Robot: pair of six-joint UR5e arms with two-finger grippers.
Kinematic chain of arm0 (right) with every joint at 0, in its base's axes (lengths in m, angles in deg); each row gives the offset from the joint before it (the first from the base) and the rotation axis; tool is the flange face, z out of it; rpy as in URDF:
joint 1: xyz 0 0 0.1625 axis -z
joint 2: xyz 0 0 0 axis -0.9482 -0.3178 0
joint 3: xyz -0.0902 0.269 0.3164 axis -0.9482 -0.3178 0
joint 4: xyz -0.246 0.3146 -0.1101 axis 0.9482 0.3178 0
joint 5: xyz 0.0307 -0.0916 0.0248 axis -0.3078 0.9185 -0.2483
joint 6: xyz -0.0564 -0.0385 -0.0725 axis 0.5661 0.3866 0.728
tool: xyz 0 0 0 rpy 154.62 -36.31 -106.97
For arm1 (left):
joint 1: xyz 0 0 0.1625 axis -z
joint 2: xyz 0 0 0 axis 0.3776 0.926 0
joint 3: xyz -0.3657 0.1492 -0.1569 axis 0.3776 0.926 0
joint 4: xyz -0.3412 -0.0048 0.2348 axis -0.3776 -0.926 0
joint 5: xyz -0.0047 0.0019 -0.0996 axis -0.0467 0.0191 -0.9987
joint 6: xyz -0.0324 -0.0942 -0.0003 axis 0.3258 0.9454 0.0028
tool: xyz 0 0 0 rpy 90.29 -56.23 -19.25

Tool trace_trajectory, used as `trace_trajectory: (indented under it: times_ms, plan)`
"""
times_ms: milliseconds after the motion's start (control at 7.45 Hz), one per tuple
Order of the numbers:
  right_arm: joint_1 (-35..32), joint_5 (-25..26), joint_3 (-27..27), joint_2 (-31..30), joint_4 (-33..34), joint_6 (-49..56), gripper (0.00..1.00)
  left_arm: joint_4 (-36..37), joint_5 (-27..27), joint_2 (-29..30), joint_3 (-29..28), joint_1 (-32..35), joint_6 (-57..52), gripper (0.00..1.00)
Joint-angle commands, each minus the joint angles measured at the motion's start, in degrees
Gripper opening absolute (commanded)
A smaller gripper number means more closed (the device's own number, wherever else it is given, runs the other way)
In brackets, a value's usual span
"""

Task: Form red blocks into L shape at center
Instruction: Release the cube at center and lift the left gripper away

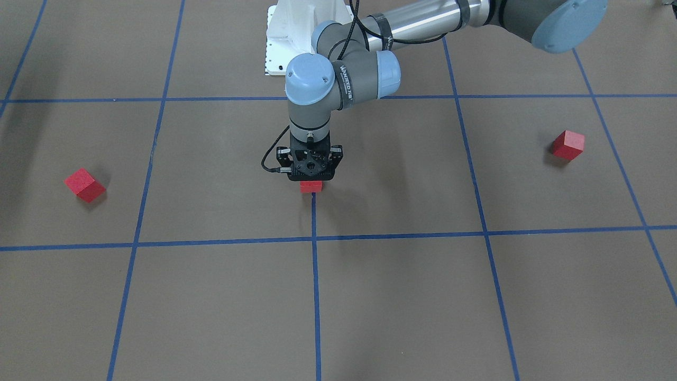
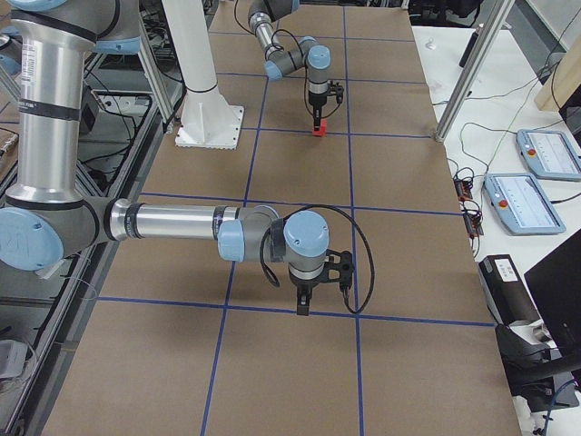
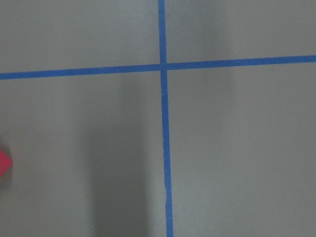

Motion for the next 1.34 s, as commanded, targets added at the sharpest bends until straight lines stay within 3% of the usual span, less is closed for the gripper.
trace_trajectory:
  times_ms: [0,403,537,671,1208]
  plan:
    - [0.00,0.06,0.05,0.00,0.00,0.09,0.99,-0.01,0.00,-0.26,-0.03,-0.29,-0.03,0.00]
    - [0.00,0.06,0.06,0.00,-0.09,0.09,0.99,-0.09,0.00,-0.70,0.06,-0.29,-0.21,0.01]
    - [0.00,-0.03,0.06,-0.09,-0.09,0.17,0.99,-0.09,-0.09,-0.70,0.06,-0.29,-0.56,0.66]
    - [0.00,-0.03,0.06,-0.09,-0.09,0.18,0.99,-0.18,-0.17,-0.78,0.58,-0.11,-0.47,1.00]
    - [0.00,0.58,2.67,0.43,-0.09,-0.17,0.99,0.52,-0.26,-1.40,6.28,2.15,-0.56,1.00]
